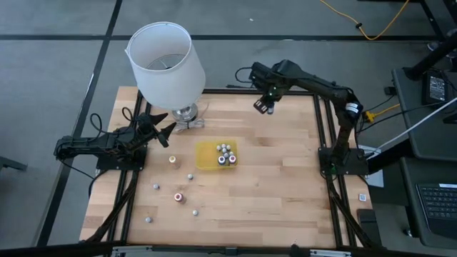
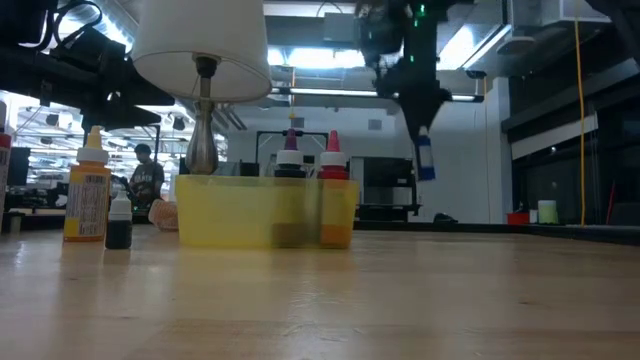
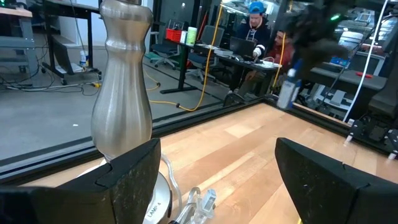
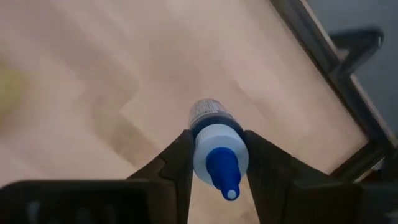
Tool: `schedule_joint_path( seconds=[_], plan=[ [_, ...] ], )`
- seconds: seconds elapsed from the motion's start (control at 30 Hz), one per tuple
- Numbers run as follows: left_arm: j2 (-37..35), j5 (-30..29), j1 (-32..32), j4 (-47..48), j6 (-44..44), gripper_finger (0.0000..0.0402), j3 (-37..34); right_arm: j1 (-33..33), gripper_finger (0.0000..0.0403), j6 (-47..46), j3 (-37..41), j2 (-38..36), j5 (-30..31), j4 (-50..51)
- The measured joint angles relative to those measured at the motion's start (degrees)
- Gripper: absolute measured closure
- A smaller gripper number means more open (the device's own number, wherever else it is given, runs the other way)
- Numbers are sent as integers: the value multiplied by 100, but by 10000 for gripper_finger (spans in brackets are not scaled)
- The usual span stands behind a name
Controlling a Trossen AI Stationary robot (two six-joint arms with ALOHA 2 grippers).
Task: Pick & Place food coloring
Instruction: Put the blue food coloring bottle into the yellow bin
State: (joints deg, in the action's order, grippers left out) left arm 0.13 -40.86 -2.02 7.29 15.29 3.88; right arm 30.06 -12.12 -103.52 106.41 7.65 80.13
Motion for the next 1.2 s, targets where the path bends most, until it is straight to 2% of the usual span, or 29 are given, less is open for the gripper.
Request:
schedule_joint_path(
  seconds=[0.4, 0.67, 0.93, 1.2],
  plan=[
    [1, 0, 0, -2, 0, 90, 0, -1583, 282, 197, -35, -621, 23, 81],
    [0, 0, 0, 0, 0, 91, 0, -2486, 282, 201, -31, -581, 27, -704],
    [-1, 0, 0, 0, 0, 89, 2, -2997, 282, 181, -56, -427, 29, -1622],
    [-1, 0, 0, -2, 0, 89, 0, -3152, 282, 154, -66, -224, 60, -2286]
  ],
)
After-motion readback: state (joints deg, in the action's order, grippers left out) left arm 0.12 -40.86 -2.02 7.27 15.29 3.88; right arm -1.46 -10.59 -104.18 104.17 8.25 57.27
